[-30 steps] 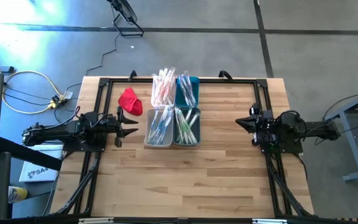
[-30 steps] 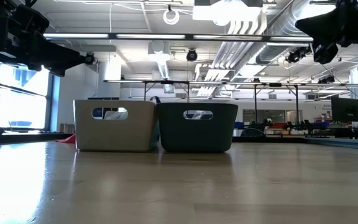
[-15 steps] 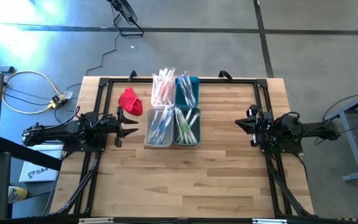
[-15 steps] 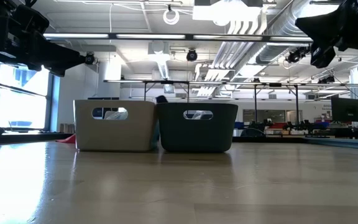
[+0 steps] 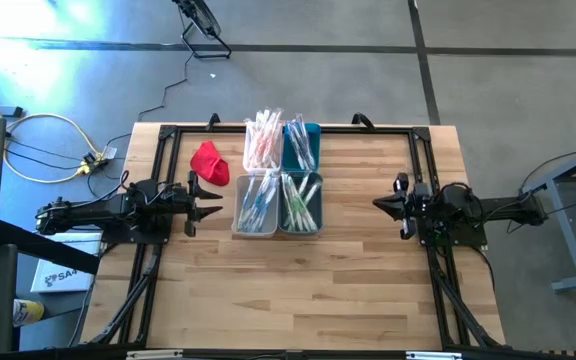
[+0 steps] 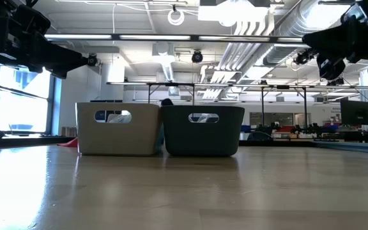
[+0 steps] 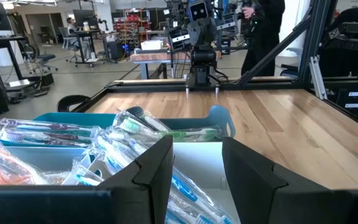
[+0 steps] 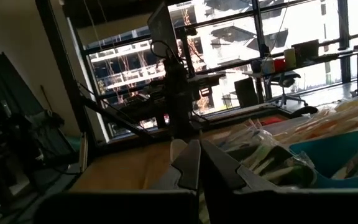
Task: Pick & Place Toothbrushes
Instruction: Return to Home Position
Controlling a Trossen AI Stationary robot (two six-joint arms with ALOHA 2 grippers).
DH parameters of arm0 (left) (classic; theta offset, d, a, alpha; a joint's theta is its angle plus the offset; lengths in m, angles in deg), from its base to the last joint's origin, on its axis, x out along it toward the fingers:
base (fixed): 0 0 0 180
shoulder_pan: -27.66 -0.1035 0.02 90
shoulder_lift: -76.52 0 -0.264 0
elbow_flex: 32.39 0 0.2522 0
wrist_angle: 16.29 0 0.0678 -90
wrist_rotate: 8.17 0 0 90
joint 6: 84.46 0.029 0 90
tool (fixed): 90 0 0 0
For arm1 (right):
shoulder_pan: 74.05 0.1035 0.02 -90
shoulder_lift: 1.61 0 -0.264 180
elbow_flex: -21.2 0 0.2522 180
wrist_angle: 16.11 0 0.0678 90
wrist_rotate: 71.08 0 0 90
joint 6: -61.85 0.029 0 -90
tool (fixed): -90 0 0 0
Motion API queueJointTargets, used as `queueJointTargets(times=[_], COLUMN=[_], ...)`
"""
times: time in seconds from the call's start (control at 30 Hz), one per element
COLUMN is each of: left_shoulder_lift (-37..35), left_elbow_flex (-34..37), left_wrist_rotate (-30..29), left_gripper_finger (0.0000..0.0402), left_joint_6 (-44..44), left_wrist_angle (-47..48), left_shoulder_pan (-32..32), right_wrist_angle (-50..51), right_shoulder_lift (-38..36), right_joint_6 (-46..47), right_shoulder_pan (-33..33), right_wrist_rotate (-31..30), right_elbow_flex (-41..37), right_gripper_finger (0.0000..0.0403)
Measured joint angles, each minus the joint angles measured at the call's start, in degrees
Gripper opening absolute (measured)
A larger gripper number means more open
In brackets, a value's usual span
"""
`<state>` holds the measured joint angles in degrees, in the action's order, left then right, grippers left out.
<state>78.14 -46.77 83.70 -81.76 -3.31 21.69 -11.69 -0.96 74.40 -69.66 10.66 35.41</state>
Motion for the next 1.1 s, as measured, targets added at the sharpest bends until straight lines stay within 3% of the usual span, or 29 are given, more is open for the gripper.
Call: queueJointTargets(times=[0.2, 0.43, 0.77, 1.1], left_shoulder_lift=[0.0, 0.0, 0.0, 0.0], left_elbow_flex=[0.0, 0.0, 0.0, 0.0], left_wrist_rotate=[0.0, 0.0, 0.0, 0.0], left_gripper_finger=[0.0136, 0.0136, 0.0136, 0.0136], left_joint_6=[0.0, 0.0, 0.0, 0.0], left_wrist_angle=[0.0, 0.0, 0.0, 0.0], left_shoulder_pan=[0.0, 0.0, 0.0, 0.0], right_wrist_angle=[5.9, 7.1, 8.4, 8.5], right_shoulder_lift=[0.0, 1.1, 1.7, 2.9], right_joint_6=[2.6, -2.1, -0.9, -0.9], right_shoulder_pan=[0.0, 0.1, 0.1, 0.1], right_wrist_rotate=[3.1, 15.6, 8.8, 8.7], right_elbow_flex=[0.0, 0.0, 0.0, -0.1], right_gripper_finger=[0.0003, 0.0003, 0.0002, 0.0002])
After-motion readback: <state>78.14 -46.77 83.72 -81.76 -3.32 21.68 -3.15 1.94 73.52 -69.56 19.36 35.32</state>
